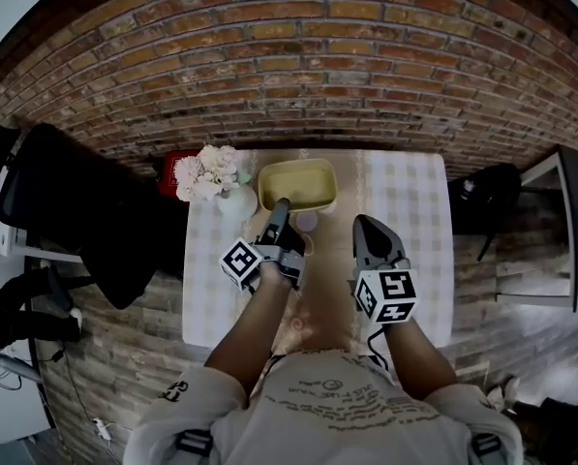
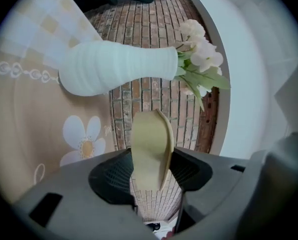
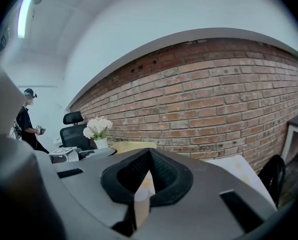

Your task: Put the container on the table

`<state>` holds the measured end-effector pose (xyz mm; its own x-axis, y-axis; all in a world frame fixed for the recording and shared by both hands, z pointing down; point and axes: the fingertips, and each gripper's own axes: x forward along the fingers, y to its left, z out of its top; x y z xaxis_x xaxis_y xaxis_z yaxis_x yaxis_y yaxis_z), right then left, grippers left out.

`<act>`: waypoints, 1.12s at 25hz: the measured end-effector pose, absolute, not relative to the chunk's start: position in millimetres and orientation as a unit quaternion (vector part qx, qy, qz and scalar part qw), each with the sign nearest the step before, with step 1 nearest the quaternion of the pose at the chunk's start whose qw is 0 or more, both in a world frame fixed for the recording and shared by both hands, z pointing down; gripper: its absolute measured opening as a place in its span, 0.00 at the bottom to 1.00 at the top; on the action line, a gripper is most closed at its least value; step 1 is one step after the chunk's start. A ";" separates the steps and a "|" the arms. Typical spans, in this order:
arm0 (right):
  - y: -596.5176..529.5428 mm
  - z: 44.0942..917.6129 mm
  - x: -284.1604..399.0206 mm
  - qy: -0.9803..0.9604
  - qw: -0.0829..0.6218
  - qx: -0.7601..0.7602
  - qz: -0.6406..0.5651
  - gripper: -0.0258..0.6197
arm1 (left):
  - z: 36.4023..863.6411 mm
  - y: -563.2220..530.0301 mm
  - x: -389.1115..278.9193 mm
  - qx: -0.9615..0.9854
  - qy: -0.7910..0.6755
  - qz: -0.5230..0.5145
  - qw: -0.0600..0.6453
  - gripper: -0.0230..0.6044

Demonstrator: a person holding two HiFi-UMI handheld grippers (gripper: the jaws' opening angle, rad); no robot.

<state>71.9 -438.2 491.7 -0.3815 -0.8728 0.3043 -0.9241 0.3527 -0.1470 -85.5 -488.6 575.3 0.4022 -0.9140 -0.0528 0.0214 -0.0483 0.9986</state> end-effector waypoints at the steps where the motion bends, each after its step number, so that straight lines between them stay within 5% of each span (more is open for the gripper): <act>1: -441.3 495.3 73.7 -0.818 0.088 0.548 0.151 0.04 | 578.0 -494.5 -85.3 0.597 -0.368 -0.410 0.583 0.40; 28: -499.6 566.5 115.9 -0.819 0.114 0.523 0.208 0.04 | 690.6 -582.8 -73.7 0.541 -0.441 -0.378 0.608 0.40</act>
